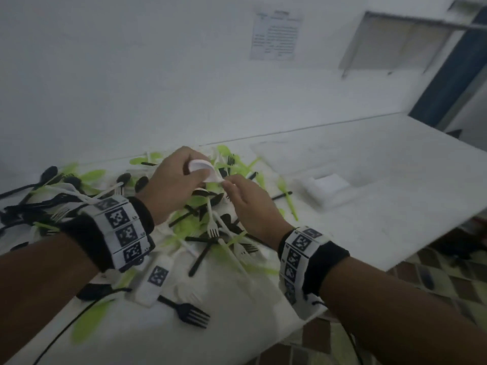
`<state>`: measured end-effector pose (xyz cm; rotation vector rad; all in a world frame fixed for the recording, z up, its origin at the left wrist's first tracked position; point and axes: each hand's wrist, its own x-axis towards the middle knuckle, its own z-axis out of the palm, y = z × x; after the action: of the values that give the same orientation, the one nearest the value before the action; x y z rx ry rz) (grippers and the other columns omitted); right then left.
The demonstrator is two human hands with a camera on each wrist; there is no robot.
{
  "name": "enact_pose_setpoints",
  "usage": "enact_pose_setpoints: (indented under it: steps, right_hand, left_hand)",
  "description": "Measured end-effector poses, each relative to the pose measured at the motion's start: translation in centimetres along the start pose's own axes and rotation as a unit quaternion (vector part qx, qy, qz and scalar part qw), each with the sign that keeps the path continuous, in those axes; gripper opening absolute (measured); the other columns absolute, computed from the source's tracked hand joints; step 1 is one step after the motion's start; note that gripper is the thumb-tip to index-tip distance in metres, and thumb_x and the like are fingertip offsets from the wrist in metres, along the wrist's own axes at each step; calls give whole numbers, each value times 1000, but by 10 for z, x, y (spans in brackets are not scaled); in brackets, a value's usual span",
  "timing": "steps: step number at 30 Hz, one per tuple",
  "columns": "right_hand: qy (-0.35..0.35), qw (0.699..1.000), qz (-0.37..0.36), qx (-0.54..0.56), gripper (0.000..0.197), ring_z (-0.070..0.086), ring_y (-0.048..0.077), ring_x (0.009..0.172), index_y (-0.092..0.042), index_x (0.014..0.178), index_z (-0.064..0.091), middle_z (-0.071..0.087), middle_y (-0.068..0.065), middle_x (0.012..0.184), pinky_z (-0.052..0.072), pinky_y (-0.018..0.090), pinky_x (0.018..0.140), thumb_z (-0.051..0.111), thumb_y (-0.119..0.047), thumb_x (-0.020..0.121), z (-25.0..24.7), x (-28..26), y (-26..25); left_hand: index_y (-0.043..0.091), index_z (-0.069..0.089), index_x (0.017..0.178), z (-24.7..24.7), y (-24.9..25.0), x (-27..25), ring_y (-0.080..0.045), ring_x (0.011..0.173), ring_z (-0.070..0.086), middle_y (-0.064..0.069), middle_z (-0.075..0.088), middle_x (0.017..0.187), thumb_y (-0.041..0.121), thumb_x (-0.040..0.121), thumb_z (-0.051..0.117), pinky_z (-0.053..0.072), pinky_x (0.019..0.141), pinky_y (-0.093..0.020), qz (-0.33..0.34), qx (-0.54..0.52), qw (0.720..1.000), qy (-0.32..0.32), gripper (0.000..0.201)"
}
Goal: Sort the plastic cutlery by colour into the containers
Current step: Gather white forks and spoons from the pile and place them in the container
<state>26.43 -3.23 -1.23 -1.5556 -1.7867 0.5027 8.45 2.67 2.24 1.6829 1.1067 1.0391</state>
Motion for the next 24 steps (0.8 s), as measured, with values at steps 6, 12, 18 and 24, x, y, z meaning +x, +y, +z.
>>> enact_pose_setpoints:
  steps: [6,12,18,24]
  right_hand:
    - [-26,983,-129,-131,36,55,15,94,-25,122,59,61,-5,101,45,40,89,41,-53,106,-70,14,79]
    - [-97,979,-147,-105,20,50,16,80,-19,116,51,53,-11,87,42,40,72,46,-37,109,-152,28,164]
    - [-97,985,-62,-132,18,54,24,86,-29,121,47,60,-5,94,44,45,83,46,-36,104,-220,36,267]
    - [-140,979,5,-147,21,58,25,88,-28,123,43,61,0,106,42,40,77,41,-39,106,-240,40,314]
  left_hand:
    - [25,62,97,85,14,1,-24,92,70,-2,72,96,24,90,69,56,86,-55,56,40,998,-4,10]
    - [14,62,108,201,28,34,-11,94,70,2,72,99,21,90,76,57,87,-35,32,30,999,-19,24]
    - [28,49,133,289,24,76,-7,124,46,4,43,135,36,82,84,36,99,-22,-6,206,975,-78,62]
    - [31,50,140,331,21,119,-23,146,27,-4,36,152,47,86,77,23,121,-40,-58,381,895,-223,63]
